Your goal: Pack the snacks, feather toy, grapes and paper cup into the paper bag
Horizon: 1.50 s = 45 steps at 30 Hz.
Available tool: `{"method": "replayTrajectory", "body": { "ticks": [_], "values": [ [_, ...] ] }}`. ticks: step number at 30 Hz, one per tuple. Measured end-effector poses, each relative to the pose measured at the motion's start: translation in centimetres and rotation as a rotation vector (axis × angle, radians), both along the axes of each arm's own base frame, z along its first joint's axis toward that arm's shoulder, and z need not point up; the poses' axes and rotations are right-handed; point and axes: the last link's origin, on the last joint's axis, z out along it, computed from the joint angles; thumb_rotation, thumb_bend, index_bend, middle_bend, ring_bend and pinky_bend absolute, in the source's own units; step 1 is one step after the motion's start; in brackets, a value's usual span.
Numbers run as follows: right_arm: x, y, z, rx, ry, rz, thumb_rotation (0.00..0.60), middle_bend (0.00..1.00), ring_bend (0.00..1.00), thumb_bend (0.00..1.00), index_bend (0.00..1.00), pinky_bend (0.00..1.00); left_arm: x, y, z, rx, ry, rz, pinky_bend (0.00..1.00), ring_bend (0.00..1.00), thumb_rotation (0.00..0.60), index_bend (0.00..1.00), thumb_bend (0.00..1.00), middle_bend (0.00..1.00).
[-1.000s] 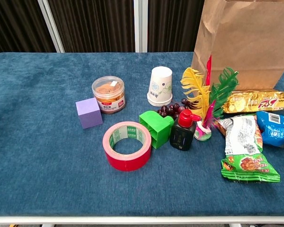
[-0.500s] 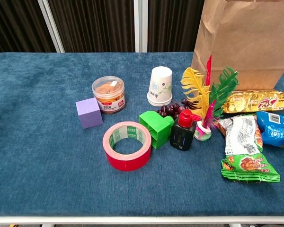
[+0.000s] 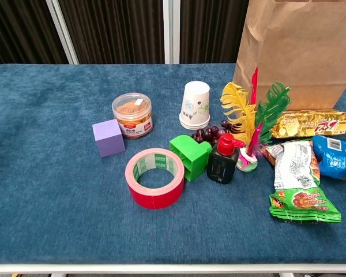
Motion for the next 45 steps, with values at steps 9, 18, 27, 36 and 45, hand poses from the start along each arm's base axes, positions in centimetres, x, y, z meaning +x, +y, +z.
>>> {"method": "replayTrajectory", "body": {
  "ticks": [9, 18, 27, 36, 45],
  "values": [
    [-0.5, -0.4, -0.7, 0.017, -0.011, -0.042, 0.600, 0.21, 0.06, 0.00, 0.16, 0.06, -0.2, 0.0, -0.1, -0.003, -0.002, 0.005, 0.18, 0.05, 0.600, 0.16, 0.14, 0.14],
    [-0.3, -0.9, -1.4, 0.052, -0.034, -0.061, 0.600, 0.22, 0.06, 0.00, 0.16, 0.07, -0.2, 0.0, -0.1, -0.005, 0.006, 0.005, 0.18, 0.05, 0.600, 0.16, 0.14, 0.14],
    [-0.7, -1.2, -1.8, 0.066, -0.030, -0.088, 0.600, 0.25, 0.08, 0.00, 0.17, 0.13, 0.2, -0.1, -0.3, -0.009, 0.017, -0.008, 0.18, 0.05, 0.600, 0.16, 0.14, 0.14],
    [-0.6, -1.6, -2.1, 0.086, -0.043, -0.084, 0.600, 0.31, 0.20, 0.04, 0.33, 0.28, 0.8, 0.5, -0.5, -0.022, 0.025, -0.026, 0.18, 0.05, 0.600, 0.16, 0.14, 0.14],
    [-0.4, -1.8, -2.3, 0.091, -0.056, -0.086, 0.600, 0.49, 0.41, 0.19, 0.60, 0.54, 0.6, 0.5, -0.4, -0.019, 0.007, -0.018, 0.18, 0.05, 0.600, 0.16, 0.14, 0.14]
  ]
}}
